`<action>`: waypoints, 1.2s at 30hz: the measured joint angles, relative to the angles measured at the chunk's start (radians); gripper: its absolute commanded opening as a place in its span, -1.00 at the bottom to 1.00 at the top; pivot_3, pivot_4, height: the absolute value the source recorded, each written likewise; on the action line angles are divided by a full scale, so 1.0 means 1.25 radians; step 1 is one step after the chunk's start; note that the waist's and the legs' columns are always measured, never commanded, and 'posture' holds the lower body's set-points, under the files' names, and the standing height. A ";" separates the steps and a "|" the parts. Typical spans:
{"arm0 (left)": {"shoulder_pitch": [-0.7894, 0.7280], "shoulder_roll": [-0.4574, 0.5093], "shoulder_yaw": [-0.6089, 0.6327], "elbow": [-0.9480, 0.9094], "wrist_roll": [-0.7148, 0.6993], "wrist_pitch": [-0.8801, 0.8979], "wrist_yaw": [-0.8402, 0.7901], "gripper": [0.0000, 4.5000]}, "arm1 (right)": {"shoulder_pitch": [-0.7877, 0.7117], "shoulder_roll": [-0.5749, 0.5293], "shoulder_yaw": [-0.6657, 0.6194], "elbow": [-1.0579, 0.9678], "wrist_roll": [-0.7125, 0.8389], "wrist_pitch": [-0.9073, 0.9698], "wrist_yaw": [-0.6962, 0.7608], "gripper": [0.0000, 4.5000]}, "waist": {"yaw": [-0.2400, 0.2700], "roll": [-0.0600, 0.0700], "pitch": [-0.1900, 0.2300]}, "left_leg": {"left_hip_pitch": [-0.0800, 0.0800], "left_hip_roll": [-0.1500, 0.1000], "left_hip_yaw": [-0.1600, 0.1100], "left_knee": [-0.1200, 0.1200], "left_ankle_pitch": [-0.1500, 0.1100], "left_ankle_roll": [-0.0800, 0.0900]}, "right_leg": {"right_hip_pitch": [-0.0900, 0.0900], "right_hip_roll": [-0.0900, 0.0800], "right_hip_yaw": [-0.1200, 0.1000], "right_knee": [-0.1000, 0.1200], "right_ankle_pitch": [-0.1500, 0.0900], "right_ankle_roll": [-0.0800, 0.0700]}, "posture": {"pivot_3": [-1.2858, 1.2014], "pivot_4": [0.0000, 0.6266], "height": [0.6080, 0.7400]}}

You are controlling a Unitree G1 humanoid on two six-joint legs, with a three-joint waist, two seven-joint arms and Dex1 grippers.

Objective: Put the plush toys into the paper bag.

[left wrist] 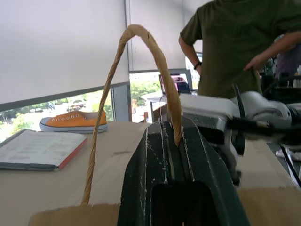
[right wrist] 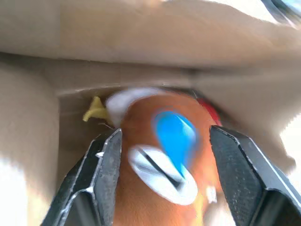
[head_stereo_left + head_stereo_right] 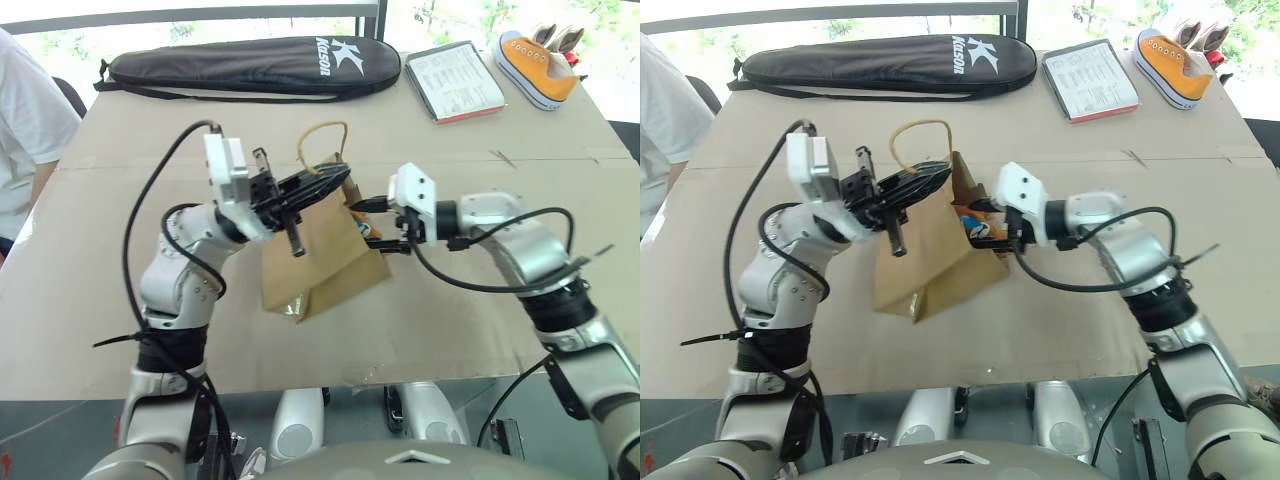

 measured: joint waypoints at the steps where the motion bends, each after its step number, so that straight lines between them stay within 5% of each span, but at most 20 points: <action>1: 0.005 0.003 0.004 0.000 0.001 -0.003 -0.005 -1.00 | 0.005 -0.008 -0.015 -0.013 0.005 0.018 -0.008 0.28 | 0.000 0.000 0.000 | 0.000 0.000 0.000 0.000 0.000 0.000 | 0.000 0.000 0.000 0.000 0.000 0.000 | 0.03 -0.52 1.00; 9: 0.044 0.004 0.013 -0.038 0.003 -0.031 -0.006 -1.00 | 0.122 -0.036 -0.158 -0.157 0.074 0.331 -0.189 0.28 | -0.002 0.000 0.000 | 0.000 0.000 0.001 0.000 0.000 0.000 | 0.000 0.000 0.001 0.000 0.000 0.000 | 0.03 -0.52 1.00; 19: 0.112 0.027 0.044 -0.104 0.000 -0.031 0.025 -1.00 | 0.165 0.086 -0.253 -0.089 0.142 0.585 -0.319 0.28 | -0.003 -0.001 -0.001 | 0.001 0.000 0.001 0.000 0.000 0.000 | 0.000 0.000 0.001 0.000 0.000 0.000 | 0.03 -0.52 1.00; 27: 0.149 0.030 0.052 -0.127 -0.012 -0.033 0.032 -1.00 | 0.110 0.255 -0.398 -0.010 0.256 0.673 -0.355 -0.88 | -0.003 -0.001 -0.001 | 0.000 0.000 0.000 0.000 0.000 0.000 | 0.000 0.001 0.001 0.000 0.000 0.000 | 0.03 -0.52 1.00; 36: 0.157 0.036 0.056 -0.126 -0.012 -0.039 0.039 -1.00 | 0.125 0.262 -0.482 -0.047 0.368 0.736 -0.369 -0.88 | -0.002 -0.001 -0.001 | 0.000 0.000 0.000 0.000 0.000 0.000 | 0.000 0.000 0.001 0.000 0.000 0.000 | 0.03 -0.52 1.00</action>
